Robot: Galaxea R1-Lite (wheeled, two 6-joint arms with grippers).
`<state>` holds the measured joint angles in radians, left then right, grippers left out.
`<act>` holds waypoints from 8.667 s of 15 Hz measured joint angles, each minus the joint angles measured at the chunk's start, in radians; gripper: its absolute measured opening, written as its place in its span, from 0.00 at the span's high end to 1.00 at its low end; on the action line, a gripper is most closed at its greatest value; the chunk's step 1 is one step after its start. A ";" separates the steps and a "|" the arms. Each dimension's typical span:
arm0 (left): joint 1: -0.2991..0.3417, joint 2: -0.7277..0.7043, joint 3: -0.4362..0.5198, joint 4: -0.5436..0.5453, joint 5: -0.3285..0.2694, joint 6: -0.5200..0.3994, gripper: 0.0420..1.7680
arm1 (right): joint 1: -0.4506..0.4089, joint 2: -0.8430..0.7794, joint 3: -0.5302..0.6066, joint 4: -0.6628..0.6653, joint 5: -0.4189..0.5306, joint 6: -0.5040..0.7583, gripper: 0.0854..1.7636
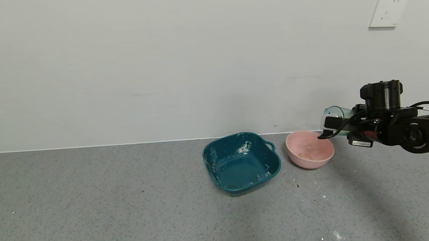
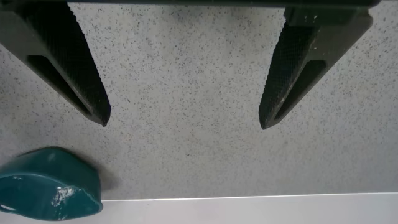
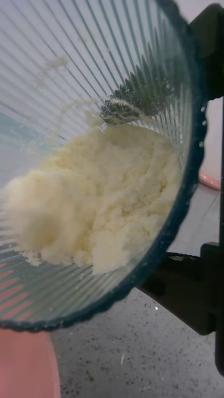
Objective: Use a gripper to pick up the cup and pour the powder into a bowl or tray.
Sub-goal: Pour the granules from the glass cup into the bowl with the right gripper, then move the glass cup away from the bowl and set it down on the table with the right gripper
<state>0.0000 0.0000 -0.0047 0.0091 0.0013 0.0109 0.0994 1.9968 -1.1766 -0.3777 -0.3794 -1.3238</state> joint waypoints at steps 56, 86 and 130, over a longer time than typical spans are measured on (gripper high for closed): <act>0.000 0.000 0.000 0.000 0.000 0.000 0.03 | -0.026 -0.121 0.163 -0.070 0.103 0.435 0.27; 0.000 0.000 0.000 0.000 0.000 0.000 0.03 | -0.048 -0.170 0.658 -0.451 0.285 1.079 0.27; 0.000 0.000 0.000 0.000 0.000 0.000 0.03 | -0.048 -0.047 0.906 -0.797 0.290 1.083 0.06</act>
<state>0.0000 0.0000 -0.0047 0.0091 0.0013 0.0109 0.0515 1.9502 -0.2706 -1.1743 -0.0898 -0.2413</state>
